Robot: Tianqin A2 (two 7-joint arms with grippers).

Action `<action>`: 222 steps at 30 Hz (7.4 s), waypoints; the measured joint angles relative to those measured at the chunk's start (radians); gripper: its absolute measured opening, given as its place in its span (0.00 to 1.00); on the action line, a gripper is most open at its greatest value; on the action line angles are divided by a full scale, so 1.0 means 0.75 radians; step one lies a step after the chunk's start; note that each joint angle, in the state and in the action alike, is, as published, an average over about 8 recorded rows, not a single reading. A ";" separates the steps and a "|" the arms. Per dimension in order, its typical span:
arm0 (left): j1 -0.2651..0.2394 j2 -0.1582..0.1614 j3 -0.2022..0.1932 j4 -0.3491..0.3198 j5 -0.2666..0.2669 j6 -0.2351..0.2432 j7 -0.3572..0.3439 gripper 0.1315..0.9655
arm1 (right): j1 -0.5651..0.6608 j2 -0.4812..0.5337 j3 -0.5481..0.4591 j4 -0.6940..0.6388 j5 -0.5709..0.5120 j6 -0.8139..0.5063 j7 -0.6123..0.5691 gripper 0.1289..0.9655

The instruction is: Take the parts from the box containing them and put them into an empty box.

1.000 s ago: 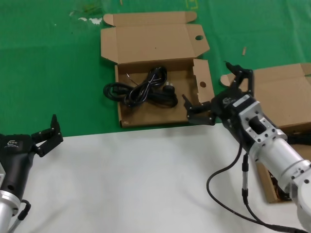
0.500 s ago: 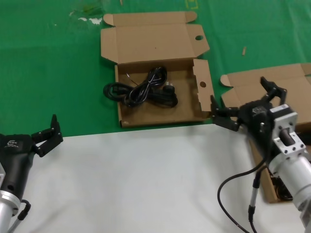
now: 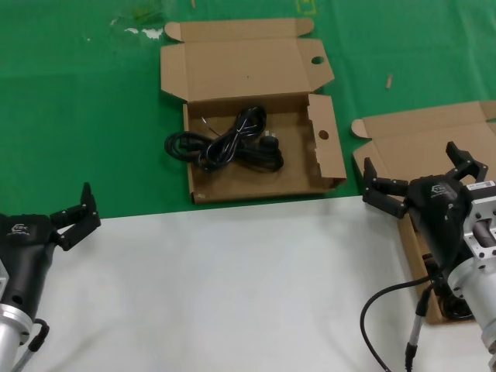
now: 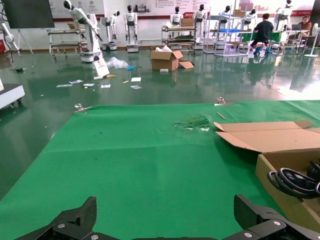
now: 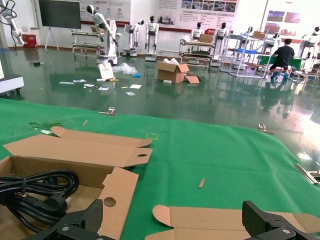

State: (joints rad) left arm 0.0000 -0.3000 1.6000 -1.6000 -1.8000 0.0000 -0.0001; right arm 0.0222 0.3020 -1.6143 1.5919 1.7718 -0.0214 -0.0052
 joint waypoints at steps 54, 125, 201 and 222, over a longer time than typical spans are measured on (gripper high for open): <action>0.000 0.000 0.000 0.000 0.000 0.000 0.000 1.00 | 0.000 0.000 0.000 0.000 0.001 0.000 0.000 1.00; 0.000 0.000 0.000 0.000 0.000 0.000 0.000 1.00 | 0.000 0.000 0.000 0.000 0.001 0.000 0.000 1.00; 0.000 0.000 0.000 0.000 0.000 0.000 0.000 1.00 | 0.000 0.000 0.000 0.000 0.001 0.000 0.000 1.00; 0.000 0.000 0.000 0.000 0.000 0.000 0.000 1.00 | 0.000 0.000 0.000 0.000 0.001 0.000 0.000 1.00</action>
State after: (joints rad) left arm 0.0000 -0.3000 1.6000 -1.6000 -1.8000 0.0000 0.0000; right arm 0.0220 0.3020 -1.6142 1.5919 1.7722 -0.0211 -0.0053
